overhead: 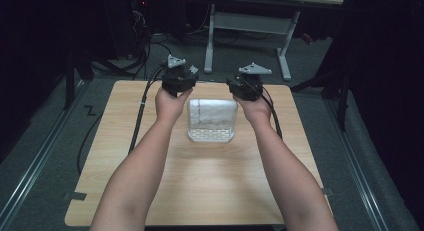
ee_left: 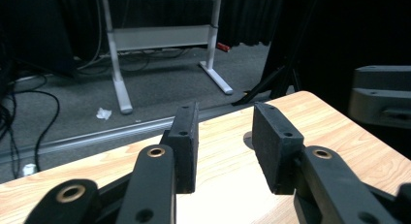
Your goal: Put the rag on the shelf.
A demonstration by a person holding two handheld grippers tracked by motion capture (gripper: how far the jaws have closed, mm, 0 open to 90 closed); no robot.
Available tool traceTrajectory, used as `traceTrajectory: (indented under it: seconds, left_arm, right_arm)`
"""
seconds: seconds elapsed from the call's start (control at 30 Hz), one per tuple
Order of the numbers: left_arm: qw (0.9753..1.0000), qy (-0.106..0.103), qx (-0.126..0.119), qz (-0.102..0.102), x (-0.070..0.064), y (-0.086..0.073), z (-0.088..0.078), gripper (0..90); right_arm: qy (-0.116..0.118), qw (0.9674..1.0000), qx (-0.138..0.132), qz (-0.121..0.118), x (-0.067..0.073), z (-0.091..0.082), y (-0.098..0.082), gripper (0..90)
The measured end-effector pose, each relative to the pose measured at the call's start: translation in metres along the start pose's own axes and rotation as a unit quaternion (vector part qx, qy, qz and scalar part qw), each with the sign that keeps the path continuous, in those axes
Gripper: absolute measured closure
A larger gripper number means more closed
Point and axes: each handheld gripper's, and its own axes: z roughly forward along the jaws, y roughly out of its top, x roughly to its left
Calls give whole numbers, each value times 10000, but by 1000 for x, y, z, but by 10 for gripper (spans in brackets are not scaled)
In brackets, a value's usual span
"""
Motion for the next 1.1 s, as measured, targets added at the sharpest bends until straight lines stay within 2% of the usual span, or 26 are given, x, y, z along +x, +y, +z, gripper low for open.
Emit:
traceTrajectory:
  seconds: [0.1,0.2,0.23,0.27,0.3,0.33,0.53,0.6,0.77,0.87,1.0,1.1]
  left_arm:
    - [9999,92,-13,95,4,-6,-12,619]
    - [9999,96,6,130,7,-12,-20,612]
    - [9997,116,33,189,9,-19,-26,605]
    - [9995,118,107,258,11,-26,-31,600]
    - [9995,118,107,258,11,-26,-31,591]
    - [9992,104,187,326,13,-38,-38,578]
    - [9983,62,415,406,19,-73,-66,560]
    - [9979,46,453,451,19,-88,-77,536]
    - [9973,-125,620,383,16,-133,-107,506]
    - [9962,-250,773,318,12,-159,-121,490]
    - [9935,-389,1046,207,8,-192,-141,481]
    - [9899,-563,1288,160,1,-217,-157,485]
  right_arm:
    - [16,9999,-58,111,-6,-12,-6,606]
    - [-25,9999,-93,114,-10,-21,-10,601]
    - [-51,9999,-124,105,-13,-33,-15,596]
    - [-68,9999,-129,93,-14,-37,-17,594]
    - [-80,9998,-124,103,-14,-41,-19,592]
    - [-77,9998,-144,91,-15,-47,-23,588]
    - [-117,9997,-199,-73,-10,-79,-50,571]
    - [-139,9996,-143,-216,-6,-89,-63,560]
    - [-122,9990,42,-431,4,-106,-96,536]
    - [-3,9992,161,-359,11,-115,-117,525]
    - [116,9985,405,-339,24,-123,-148,525]
    - [260,9971,653,-301,37,-127,-170,524]
